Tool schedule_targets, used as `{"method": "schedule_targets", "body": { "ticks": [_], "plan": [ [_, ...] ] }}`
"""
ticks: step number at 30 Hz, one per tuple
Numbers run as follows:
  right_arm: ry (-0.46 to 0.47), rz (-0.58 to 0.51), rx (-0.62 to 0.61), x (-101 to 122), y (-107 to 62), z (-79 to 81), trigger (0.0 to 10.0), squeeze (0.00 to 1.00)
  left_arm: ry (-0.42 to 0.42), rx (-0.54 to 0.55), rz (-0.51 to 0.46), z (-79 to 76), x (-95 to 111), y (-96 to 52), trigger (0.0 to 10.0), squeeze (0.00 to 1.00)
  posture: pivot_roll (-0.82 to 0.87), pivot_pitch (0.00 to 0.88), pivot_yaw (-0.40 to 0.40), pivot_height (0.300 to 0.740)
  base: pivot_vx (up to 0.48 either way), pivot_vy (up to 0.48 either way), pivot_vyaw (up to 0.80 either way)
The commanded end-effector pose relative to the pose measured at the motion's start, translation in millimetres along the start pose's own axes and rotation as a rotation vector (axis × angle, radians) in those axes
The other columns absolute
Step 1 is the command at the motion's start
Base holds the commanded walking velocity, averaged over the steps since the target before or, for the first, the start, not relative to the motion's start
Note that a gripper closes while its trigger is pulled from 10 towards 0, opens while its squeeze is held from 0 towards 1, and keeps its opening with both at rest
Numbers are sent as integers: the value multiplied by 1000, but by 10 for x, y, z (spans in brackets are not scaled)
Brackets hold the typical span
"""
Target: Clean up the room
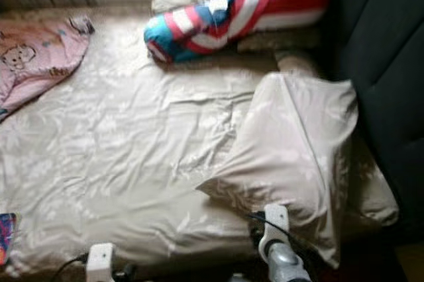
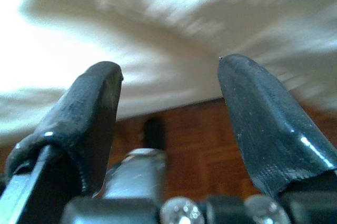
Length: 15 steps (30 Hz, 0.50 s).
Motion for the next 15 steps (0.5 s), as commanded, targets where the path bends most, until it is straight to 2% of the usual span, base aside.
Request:
{"method": "schedule_targets", "body": {
  "ticks": [1,7,15],
  "plan": [
    [11,30,22,-108,-12,95,10000,0,17,29,48,146,-139,-63,10000,0,60,183,-54,740,0,0,0],
    [9,29,26,-106,-12,108,10000,0,33,35,38,227,-103,-77,10000,0,62,178,-48,740,0,-480,0],
    [10,29,28,-109,-12,121,10000,0,42,29,30,195,-80,-64,10000,0,64,161,-43,740,0,-480,0]
  ]
}}
Point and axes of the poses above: a point about 5 cm out from each wrist's last joint towards the gripper, its own y axis pointing out of the wrist towards the gripper, its own x axis along the axis of the wrist's last joint, z = x × y, the point moved 5 cm from there along y, pointing out of the wrist towards the gripper, and after that the axes turned 8 degrees about -y, right-handed, at the moved point
